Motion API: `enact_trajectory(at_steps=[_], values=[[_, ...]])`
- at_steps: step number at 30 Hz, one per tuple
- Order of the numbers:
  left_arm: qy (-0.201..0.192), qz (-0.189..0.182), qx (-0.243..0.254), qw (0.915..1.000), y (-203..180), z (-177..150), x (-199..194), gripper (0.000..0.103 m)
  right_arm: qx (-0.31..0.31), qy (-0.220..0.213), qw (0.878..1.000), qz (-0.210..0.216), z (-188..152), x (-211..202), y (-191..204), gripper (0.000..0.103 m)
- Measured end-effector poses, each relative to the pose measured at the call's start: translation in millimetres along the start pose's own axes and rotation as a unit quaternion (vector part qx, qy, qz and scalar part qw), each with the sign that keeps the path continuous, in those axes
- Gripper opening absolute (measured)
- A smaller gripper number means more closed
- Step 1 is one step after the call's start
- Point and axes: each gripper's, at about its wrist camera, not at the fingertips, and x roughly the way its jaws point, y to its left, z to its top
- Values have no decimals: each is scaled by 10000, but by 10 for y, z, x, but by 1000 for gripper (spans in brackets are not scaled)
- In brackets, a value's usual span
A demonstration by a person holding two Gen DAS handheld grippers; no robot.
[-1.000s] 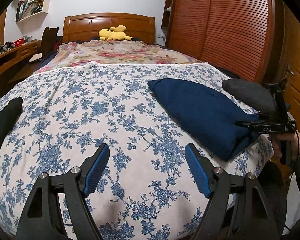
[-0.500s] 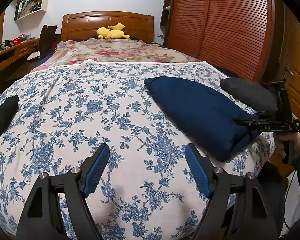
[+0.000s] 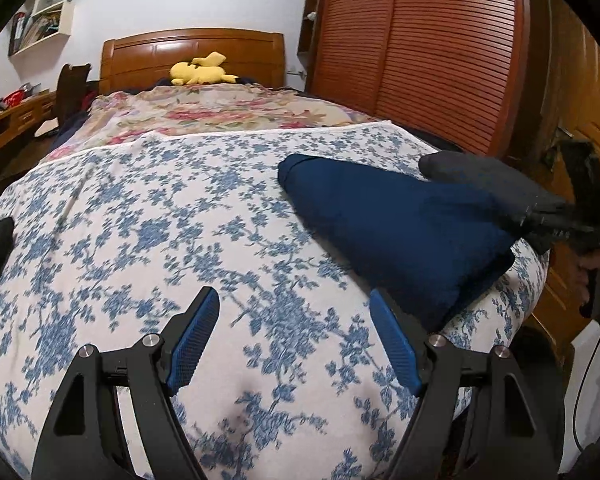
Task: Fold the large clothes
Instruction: 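Grasp the folded navy bundle with the right gripper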
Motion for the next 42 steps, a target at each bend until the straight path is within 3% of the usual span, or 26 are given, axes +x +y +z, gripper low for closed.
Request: enact_trajectory(at_steps=[2, 10, 13, 21, 31, 39, 42], values=[[28, -40, 53, 10000, -23, 45, 76, 78, 9, 71, 10000, -60, -93, 46, 10, 10], [123, -167, 302, 9993, -79, 289, 478, 78, 334, -20, 9974, -638, -200, -41, -34, 60], [156, -179, 395, 9989, -89, 400, 638, 78, 562, 111, 9969, -547, -207, 64, -62, 67], [313, -168, 559, 9978, -128, 734, 1153, 78, 744, 352, 9965, -156, -177, 362, -82, 72], [728, -193, 499, 9959, -157, 1075, 1912, 78, 963, 275, 9945, 311, -228, 586, -226, 76], [958, 30, 528, 9940, -57, 1259, 2337, 78, 989, 215, 9941, 384, -255, 653, -255, 76], [1052, -65, 452, 9934, 12, 1294, 2489, 78, 1020, 198, 9938, 407, -262, 665, -253, 76]])
